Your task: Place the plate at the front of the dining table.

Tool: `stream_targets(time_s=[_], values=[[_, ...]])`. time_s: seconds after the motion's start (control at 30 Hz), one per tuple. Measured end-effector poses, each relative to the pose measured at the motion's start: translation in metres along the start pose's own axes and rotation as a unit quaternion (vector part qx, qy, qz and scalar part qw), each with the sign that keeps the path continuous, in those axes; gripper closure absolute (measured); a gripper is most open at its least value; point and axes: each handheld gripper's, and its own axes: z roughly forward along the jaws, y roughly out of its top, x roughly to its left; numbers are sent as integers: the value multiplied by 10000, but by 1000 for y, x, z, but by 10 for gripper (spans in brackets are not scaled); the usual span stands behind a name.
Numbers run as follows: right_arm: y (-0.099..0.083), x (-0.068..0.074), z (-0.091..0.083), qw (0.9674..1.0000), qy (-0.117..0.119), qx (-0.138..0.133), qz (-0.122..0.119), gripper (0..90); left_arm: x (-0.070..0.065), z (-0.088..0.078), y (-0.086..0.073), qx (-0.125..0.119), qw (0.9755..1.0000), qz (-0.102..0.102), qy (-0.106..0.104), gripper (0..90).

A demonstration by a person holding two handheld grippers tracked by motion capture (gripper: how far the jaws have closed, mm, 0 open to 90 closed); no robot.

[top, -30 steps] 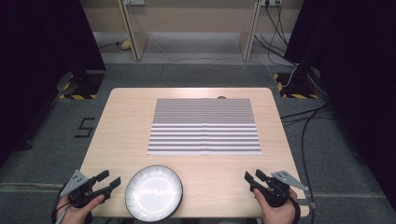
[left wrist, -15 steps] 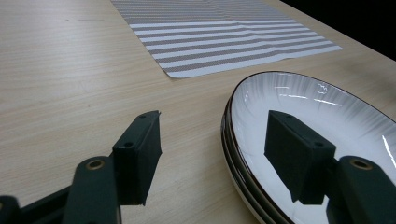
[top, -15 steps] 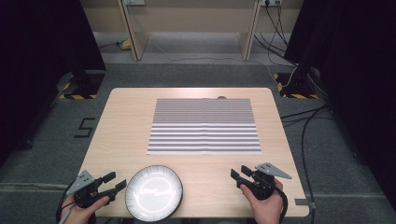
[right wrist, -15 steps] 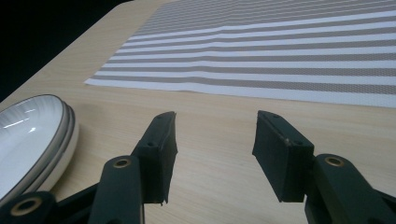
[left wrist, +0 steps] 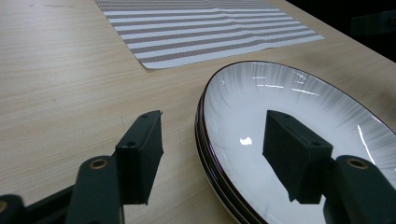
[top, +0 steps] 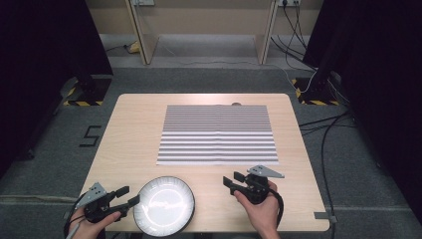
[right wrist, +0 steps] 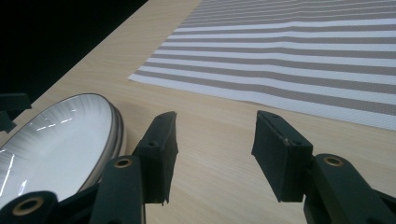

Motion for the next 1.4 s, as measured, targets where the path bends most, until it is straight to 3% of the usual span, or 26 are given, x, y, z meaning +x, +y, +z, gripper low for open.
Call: stream_targets(time_s=[0.17,0.27,0.4,0.63,0.9,1.23,1.4], values=[[-1,16,14,9997,127,161,-121,560,-1,2,-1,85,10000,-38,-29,386],[-2,28,23,9989,335,304,-118,583,-3,3,-2,141,9999,-39,-81,386],[-4,45,34,9969,495,514,-324,613,-5,4,-3,260,9996,-71,-92,408],[-9,62,45,9939,689,785,-347,664,-6,3,-4,249,9996,-83,-114,453],[-14,72,52,9906,795,1066,-320,705,-8,6,-3,439,9989,34,-135,488],[-15,77,58,9855,852,1417,-367,737,-8,10,-3,601,9981,-39,-137,572],[-14,79,58,9843,733,1542,-444,778,-8,11,-6,566,9982,-133,-116,595]])
